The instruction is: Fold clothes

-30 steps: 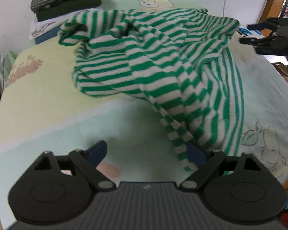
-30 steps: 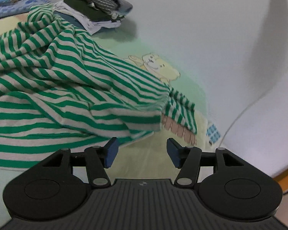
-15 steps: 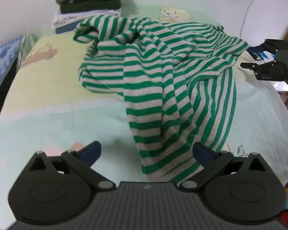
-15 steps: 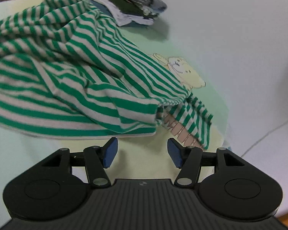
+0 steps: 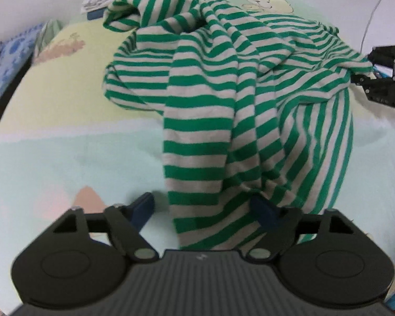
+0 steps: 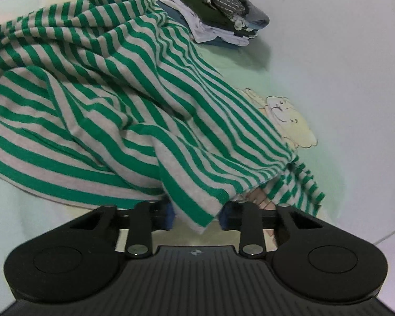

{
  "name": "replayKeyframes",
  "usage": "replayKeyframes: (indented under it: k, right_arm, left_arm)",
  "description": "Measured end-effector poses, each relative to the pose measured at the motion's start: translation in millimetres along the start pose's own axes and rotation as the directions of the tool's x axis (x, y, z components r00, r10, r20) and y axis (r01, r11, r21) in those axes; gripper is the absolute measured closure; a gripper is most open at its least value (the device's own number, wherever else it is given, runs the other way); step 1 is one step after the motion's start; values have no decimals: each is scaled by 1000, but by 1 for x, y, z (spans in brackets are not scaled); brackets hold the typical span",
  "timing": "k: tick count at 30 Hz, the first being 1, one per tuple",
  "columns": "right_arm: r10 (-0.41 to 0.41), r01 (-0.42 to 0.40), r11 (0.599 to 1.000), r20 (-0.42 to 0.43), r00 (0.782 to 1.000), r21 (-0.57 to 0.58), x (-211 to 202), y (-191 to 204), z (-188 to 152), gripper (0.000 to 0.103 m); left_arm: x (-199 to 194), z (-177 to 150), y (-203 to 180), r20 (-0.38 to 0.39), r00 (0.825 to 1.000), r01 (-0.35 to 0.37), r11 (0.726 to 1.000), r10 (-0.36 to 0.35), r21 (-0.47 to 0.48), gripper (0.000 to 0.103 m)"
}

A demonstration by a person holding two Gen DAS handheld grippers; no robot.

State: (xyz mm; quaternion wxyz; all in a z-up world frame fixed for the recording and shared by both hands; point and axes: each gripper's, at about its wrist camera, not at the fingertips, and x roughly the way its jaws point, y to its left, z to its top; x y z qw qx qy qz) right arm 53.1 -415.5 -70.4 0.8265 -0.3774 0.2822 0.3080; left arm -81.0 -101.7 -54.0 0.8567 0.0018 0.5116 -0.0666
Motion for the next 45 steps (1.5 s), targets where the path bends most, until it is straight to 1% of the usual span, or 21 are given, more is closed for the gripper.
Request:
replayKeyframes:
  k: [1, 2, 3, 4, 6, 8, 12, 16, 22, 23, 26, 29, 30, 31, 33, 34, 36, 37, 39, 42, 45]
  right_arm:
    - [8, -8, 1000, 0, 1000, 5, -1, 0, 0, 86]
    - [10, -10, 1000, -8, 1000, 5, -3, 1, 0, 88]
    - [16, -16, 1000, -16, 1000, 15, -7, 2, -1, 89]
    - [24, -24, 999, -24, 999, 28, -12, 2, -1, 91]
    - [64, -62, 994, -25, 998, 96, -28, -2, -2, 91]
    - [111, -108, 980, -8, 994, 167, -46, -6, -4, 92]
    - [150, -149, 956, 14, 989, 253, -85, -4, -7, 93]
    - [185, -203, 901, 83, 979, 383, -120, -4, -7, 96]
    - [159, -251, 794, 210, 965, 553, -166, 14, 6, 96]
    - [151, -263, 769, 234, 960, 583, -172, 18, 9, 97]
    - [118, -298, 691, 305, 945, 659, -190, 31, 16, 98]
    - [63, -336, 602, 376, 925, 725, -201, 33, 17, 103]
    - [29, -325, 580, 380, 924, 747, -202, 35, 18, 103]
    - [-16, -279, 585, 354, 935, 762, -201, 38, 20, 103]
    - [-101, -157, 607, 271, 957, 779, -194, 45, 24, 100]
    - [-112, -111, 607, 223, 968, 787, -186, 49, 22, 93]
    - [-113, -42, 601, 137, 984, 799, -170, 56, 18, 73]
    - [-111, -10, 591, 94, 989, 806, -162, 61, 15, 58]
    - [-112, 31, 583, 43, 993, 812, -151, 74, 7, 54]
    - [-84, 76, 568, -34, 996, 819, -130, 89, -5, 44]
    - [-30, 74, 504, -68, 997, 861, -114, 101, -14, 43]
  left_arm:
    - [0, 1, -2, 5, 1000, -2, 1000, 2, 5, 26]
    - [1, 2, -4, 9, 1000, 3, 1000, -3, 6, 32]
    - [1, 1, -6, 16, 1000, 8, 1000, -8, 5, 43]
    - [1, 3, -10, 18, 1000, 9, 1000, -9, 14, 49]
    - [2, 5, -18, 22, 1000, 9, 999, -10, 31, 79]
    - [1, 8, -21, 26, 1000, 10, 999, -11, 39, 88]
    - [-11, 13, -16, 52, 998, 23, 998, -26, 54, 94]
    - [-42, 19, 1, 117, 992, 30, 997, -37, 67, 95]
    - [-87, 31, 46, 208, 977, 38, 995, -57, 90, 97]
    - [-93, 33, 55, 219, 974, 38, 995, -58, 93, 101]
    - [-113, 37, 81, 253, 965, 39, 994, -63, 99, 101]
    - [-131, 41, 107, 286, 956, 37, 994, -66, 106, 94]
    - [-128, 40, 111, 282, 957, 29, 993, -60, 111, 91]
    - [-121, 38, 112, 264, 962, 44, 992, -74, 118, 84]
    - [-100, 31, 110, 220, 969, 80, 986, -110, 143, 47]
    - [-87, 28, 107, 197, 972, 96, 982, -128, 160, 42]
    - [-59, 20, 92, 180, 978, 67, 977, -104, 204, 37]
    - [-45, 18, 86, 167, 980, 68, 973, -106, 222, 35]
    - [-19, 17, 79, 127, 984, 93, 969, -124, 228, 23]
    - [9, 18, 70, 77, 986, 129, 969, -148, 209, 21]
    - [21, 20, 59, 71, 984, 147, 968, -165, 203, 11]
